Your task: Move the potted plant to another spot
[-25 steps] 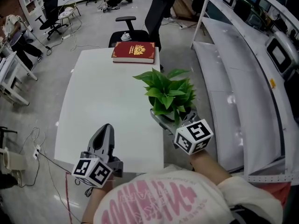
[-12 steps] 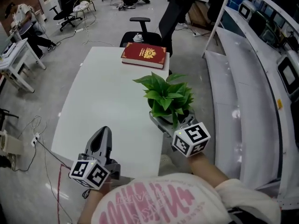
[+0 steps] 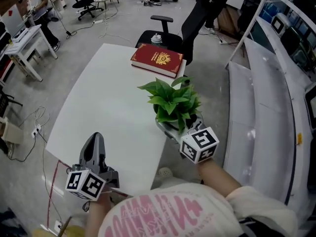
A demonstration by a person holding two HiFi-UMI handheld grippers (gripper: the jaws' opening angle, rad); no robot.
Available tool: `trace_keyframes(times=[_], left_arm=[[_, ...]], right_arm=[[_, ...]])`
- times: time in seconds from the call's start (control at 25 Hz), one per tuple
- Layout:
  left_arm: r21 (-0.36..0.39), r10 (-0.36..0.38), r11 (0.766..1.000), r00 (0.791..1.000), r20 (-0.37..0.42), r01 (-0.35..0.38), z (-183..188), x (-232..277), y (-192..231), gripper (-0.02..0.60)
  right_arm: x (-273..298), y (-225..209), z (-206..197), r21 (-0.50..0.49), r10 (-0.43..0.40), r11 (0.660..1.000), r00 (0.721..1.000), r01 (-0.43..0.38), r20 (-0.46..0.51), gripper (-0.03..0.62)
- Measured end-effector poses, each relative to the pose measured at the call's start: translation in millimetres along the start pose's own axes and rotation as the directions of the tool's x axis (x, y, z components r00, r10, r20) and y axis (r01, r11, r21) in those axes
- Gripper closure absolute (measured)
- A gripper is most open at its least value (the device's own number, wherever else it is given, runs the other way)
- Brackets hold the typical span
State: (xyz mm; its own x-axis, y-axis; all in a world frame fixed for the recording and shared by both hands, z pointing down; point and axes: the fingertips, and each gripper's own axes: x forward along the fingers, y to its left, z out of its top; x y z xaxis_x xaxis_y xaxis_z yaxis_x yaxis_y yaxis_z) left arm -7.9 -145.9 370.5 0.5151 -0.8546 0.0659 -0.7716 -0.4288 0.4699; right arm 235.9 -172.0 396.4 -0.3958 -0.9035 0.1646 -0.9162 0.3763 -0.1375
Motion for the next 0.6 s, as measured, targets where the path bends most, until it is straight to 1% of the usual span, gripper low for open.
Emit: trace_keyframes(times=[0.32, 0.6], left_arm=[[-0.008, 0.093, 0.996, 0.995, 0.023, -0.093, -2.6, 2.2, -3.7, 0.578], [0.006, 0.128, 0.992, 0.990, 0.054, -0.129, 5.5, 7.5, -7.4, 0.578]], right_arm=[[14.9, -26.7, 9.1, 0.027, 0.047, 0.998, 0.999, -0.048, 0.027, 0.103], [26.6, -40.0, 16.4, 0.018, 0.069, 0.997, 0.997, -0.070, 0.039, 0.103]])
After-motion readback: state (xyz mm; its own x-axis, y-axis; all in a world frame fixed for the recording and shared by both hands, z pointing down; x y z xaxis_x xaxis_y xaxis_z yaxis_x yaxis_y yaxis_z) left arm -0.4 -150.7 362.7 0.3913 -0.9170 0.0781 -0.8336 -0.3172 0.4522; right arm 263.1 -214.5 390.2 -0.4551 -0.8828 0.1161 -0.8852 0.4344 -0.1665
